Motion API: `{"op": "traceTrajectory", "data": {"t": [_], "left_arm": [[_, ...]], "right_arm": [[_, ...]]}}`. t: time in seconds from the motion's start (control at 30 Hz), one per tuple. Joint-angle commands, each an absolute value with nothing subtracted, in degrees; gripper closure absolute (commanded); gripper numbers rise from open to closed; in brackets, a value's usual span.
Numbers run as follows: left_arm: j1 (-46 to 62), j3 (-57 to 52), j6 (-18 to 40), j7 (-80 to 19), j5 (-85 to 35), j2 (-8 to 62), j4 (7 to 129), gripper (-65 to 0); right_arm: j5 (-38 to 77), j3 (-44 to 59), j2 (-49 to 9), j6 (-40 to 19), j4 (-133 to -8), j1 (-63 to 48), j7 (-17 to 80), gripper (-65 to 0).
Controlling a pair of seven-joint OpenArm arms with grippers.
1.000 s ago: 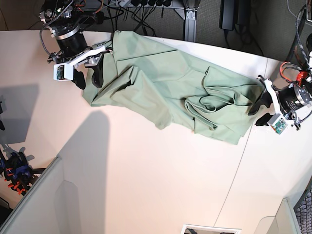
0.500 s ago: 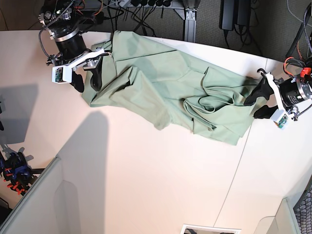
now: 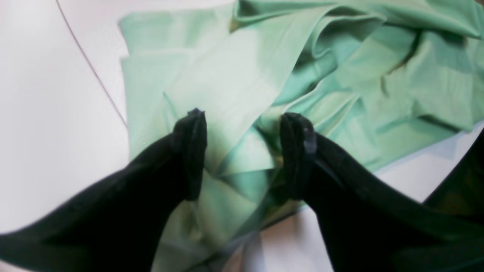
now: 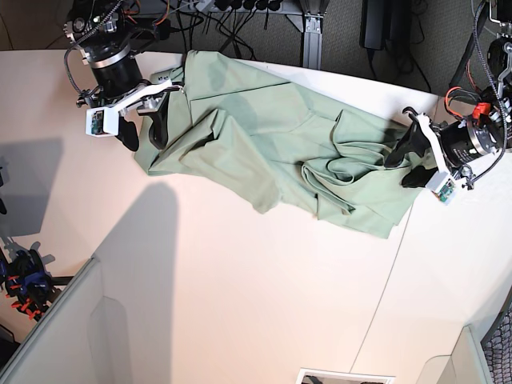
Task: Fold the T-shirt properly
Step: 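Lower the folded hem end with the left gripper onto the strip, then release the hem with the left gripper and move the right gripper inward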
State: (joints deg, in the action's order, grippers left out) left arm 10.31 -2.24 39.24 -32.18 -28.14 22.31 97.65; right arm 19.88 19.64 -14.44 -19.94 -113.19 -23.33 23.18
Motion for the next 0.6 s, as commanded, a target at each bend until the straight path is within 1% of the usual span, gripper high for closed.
{"op": "traceTrajectory", "data": {"t": [0.0,0.07,0.17,0.2,0.23,0.33,0.37,0.57], "left_arm": [[9.7,-2.6,40.0,-30.3,-28.1,22.9,97.5,-32.1],[9.7,-2.6,40.0,-28.8,-26.6,22.9,95.9,-28.5],[9.7,-2.6,40.0,-28.3,-26.7,22.8,95.3,-28.0],[9.6,-2.6,40.0,-28.2,-26.7,22.8,95.3,-26.3],[9.7,-2.6,40.0,-28.0,-26.7,22.8,95.3,-22.3],[9.7,-2.6,40.0,-27.8,-26.7,22.7,95.3,-4.8],[9.7,-2.6,40.0,-27.4,-26.7,22.6,95.3,0.0],[9.7,-2.6,40.0,-26.8,-28.5,22.5,96.4,0.0]], "right_arm": [[20.4,20.0,-15.0,-19.7,-114.2,-23.2,21.4,-29.7],[20.4,20.0,-15.0,-19.7,-114.2,-23.2,21.4,-29.7],[20.4,20.0,-15.0,-19.7,-114.2,-23.2,21.4,-29.7],[20.4,20.0,-15.0,-19.7,-114.2,-23.2,21.4,-29.7],[20.4,20.0,-15.0,-19.7,-114.2,-23.2,21.4,-29.7],[20.4,20.0,-15.0,-19.7,-114.2,-23.2,21.4,-29.7],[20.4,20.0,-15.0,-19.7,-114.2,-23.2,21.4,-29.7],[20.4,20.0,-15.0,-19.7,-114.2,-23.2,21.2,-29.7]]}}
